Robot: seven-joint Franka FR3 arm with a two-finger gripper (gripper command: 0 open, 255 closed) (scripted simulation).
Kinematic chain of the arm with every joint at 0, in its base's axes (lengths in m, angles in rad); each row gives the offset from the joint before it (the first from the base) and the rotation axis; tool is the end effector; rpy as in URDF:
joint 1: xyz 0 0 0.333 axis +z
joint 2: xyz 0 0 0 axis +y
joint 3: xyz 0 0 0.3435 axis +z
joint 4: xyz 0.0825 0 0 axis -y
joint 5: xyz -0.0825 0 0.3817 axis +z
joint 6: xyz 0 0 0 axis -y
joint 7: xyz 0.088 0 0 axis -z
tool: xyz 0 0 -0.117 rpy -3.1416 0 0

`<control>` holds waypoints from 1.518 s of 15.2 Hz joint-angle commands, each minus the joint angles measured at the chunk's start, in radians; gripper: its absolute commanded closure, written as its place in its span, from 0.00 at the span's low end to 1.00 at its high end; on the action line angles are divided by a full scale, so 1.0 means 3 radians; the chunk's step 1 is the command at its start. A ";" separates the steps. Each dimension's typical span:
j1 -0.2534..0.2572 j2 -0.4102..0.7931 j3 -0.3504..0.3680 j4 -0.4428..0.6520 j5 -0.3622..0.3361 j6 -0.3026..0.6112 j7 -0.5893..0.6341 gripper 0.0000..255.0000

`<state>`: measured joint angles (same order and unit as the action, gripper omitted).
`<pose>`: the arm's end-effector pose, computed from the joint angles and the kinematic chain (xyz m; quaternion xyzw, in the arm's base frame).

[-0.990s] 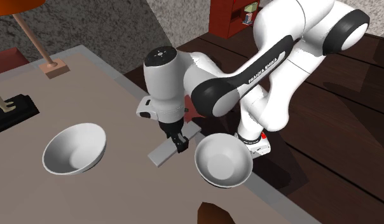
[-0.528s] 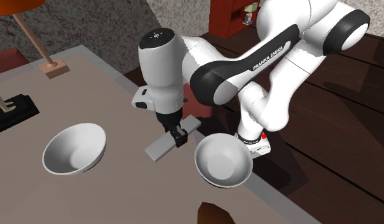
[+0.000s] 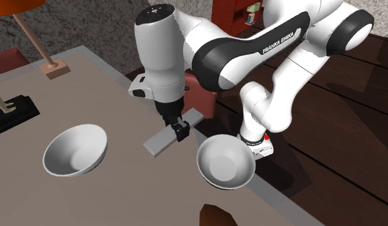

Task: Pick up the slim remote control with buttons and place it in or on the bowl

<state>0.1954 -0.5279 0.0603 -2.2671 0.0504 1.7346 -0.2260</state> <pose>0.3616 0.1041 0.5708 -0.9730 -0.2304 0.0027 0.0096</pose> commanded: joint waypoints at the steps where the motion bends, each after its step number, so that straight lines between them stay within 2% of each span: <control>1: 0.0000 0.0003 0.0000 0.0093 -0.0001 -0.0090 0.0005 1.00; 5: -0.0001 0.0019 -0.0003 0.0251 -0.0004 -0.0233 0.0008 1.00; 11: 0.0161 -0.0481 0.0278 -0.0086 0.0196 -0.0375 0.0370 1.00; 18: 0.0390 -0.0960 0.0662 -0.0309 0.0524 -0.0580 0.0849 1.00; 23: 0.0406 -0.1012 0.0695 -0.0562 0.0558 -0.0379 0.0835 1.00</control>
<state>0.3148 -0.8267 0.2643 -2.4189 0.2136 1.6079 0.0225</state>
